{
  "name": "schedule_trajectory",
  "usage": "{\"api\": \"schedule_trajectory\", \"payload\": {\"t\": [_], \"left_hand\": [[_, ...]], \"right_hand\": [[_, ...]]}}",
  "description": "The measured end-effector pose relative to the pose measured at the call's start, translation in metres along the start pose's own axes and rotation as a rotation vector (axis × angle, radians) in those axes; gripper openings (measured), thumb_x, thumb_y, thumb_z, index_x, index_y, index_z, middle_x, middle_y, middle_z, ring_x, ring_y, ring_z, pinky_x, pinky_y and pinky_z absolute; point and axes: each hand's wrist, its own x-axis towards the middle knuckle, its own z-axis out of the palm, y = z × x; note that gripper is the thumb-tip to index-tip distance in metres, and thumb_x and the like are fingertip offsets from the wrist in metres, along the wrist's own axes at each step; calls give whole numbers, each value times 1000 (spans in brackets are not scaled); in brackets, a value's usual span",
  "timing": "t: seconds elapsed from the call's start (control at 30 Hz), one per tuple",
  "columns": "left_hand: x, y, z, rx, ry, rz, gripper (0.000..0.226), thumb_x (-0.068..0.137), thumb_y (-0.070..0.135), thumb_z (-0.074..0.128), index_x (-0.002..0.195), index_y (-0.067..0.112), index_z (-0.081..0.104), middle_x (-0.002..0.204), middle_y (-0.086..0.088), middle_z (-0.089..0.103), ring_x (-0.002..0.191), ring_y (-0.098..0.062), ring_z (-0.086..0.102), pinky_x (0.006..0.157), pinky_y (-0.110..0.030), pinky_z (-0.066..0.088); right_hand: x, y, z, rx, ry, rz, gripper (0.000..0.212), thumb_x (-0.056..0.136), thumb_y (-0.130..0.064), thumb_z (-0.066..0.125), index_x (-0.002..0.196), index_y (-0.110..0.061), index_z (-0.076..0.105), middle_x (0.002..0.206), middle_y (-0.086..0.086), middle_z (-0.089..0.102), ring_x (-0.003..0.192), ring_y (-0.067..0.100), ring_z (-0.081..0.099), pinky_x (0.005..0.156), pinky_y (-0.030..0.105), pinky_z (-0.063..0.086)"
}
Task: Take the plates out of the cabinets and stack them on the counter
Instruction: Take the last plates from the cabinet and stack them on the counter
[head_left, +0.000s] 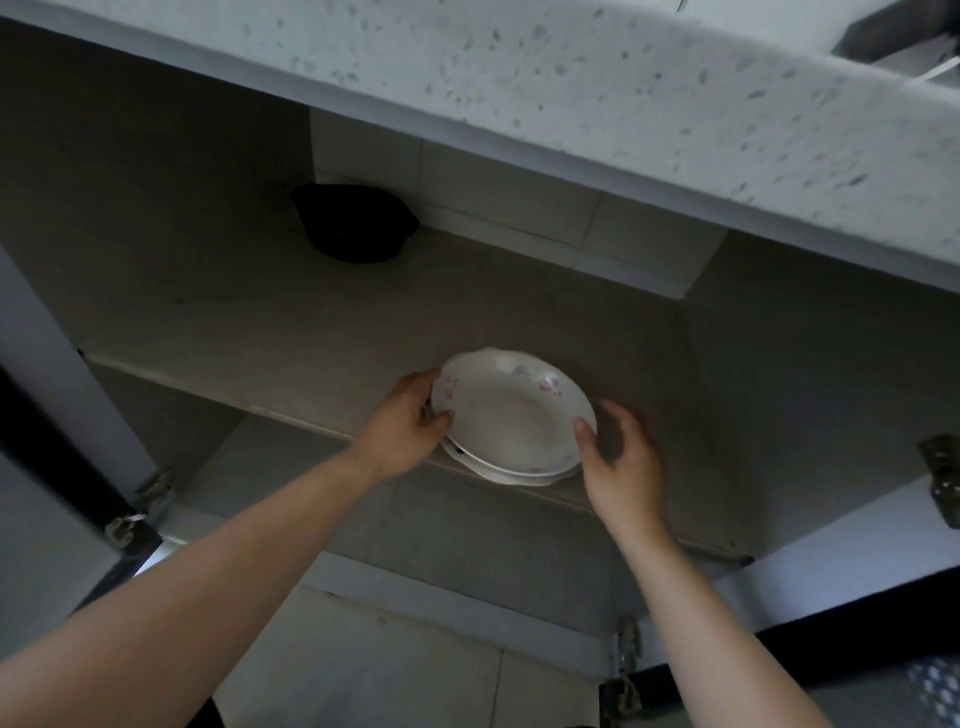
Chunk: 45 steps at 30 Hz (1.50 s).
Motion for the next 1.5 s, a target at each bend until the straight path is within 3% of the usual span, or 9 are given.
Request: {"api": "schedule_trajectory", "payload": {"t": [0.1,0.2,0.53,0.73,0.87,0.97,1.1,1.27,1.5], "left_hand": [[3,4,-1,-33,8,-10,57,64,37,53,114,12,59,114,-16,62,103,-32,62,86,-49,53],[0,20,-2,-82,8,-21,48,63,17,50,106,2,63,105,-20,67,93,-34,66,82,-50,54],[-18,26,-9,-136,-5,-68,45,61,10,47,102,1,63,97,-15,69,93,-35,66,79,-50,55],[-28,22,-14,-200,7,-113,44,78,-13,49,97,26,56,83,14,62,64,4,62,73,-33,55],[-27,28,-14,-225,12,-105,38,76,-5,51,108,14,60,90,2,62,80,-20,63,76,-40,54],[-30,30,-16,-226,-5,-119,41,78,-11,48,113,7,60,94,-2,62,84,-20,61,76,-36,53],[-42,31,-23,-251,-7,-150,43,78,-15,48,108,13,60,89,6,61,81,-16,61,65,-21,50],[-71,24,-41,-306,91,-193,48,75,-13,51,96,30,57,87,10,62,91,-21,63,82,-39,55],[-126,-5,-86,-388,237,-280,51,59,10,57,97,44,60,125,-5,58,99,-23,64,85,-47,55]], "right_hand": [[13,1,8,62,-121,378,56,83,-35,66,127,-5,51,128,16,54,116,28,53,94,29,42],[18,-5,11,196,-171,481,25,84,-22,66,101,-4,62,106,15,66,88,23,60,71,25,42],[-2,-14,9,321,-178,447,17,85,-2,58,96,-13,64,94,6,66,86,19,61,79,35,52],[-14,-15,10,407,-198,471,28,85,1,56,93,-25,60,89,-7,63,91,18,61,89,45,52],[-11,-15,11,445,-222,513,34,85,2,55,102,-26,63,102,0,67,98,22,63,91,50,51],[-15,-15,12,458,-198,525,39,83,5,56,110,-22,62,107,3,67,101,24,63,91,51,50],[-27,-18,10,445,-218,534,39,82,1,59,104,-31,62,105,-3,67,99,21,63,89,50,52],[-43,-37,13,442,-246,504,43,81,-5,62,112,-34,61,113,-4,64,103,20,61,89,49,52],[-84,-81,26,450,-357,449,47,82,-7,64,120,-34,58,117,-12,61,104,13,60,89,43,53]]}}
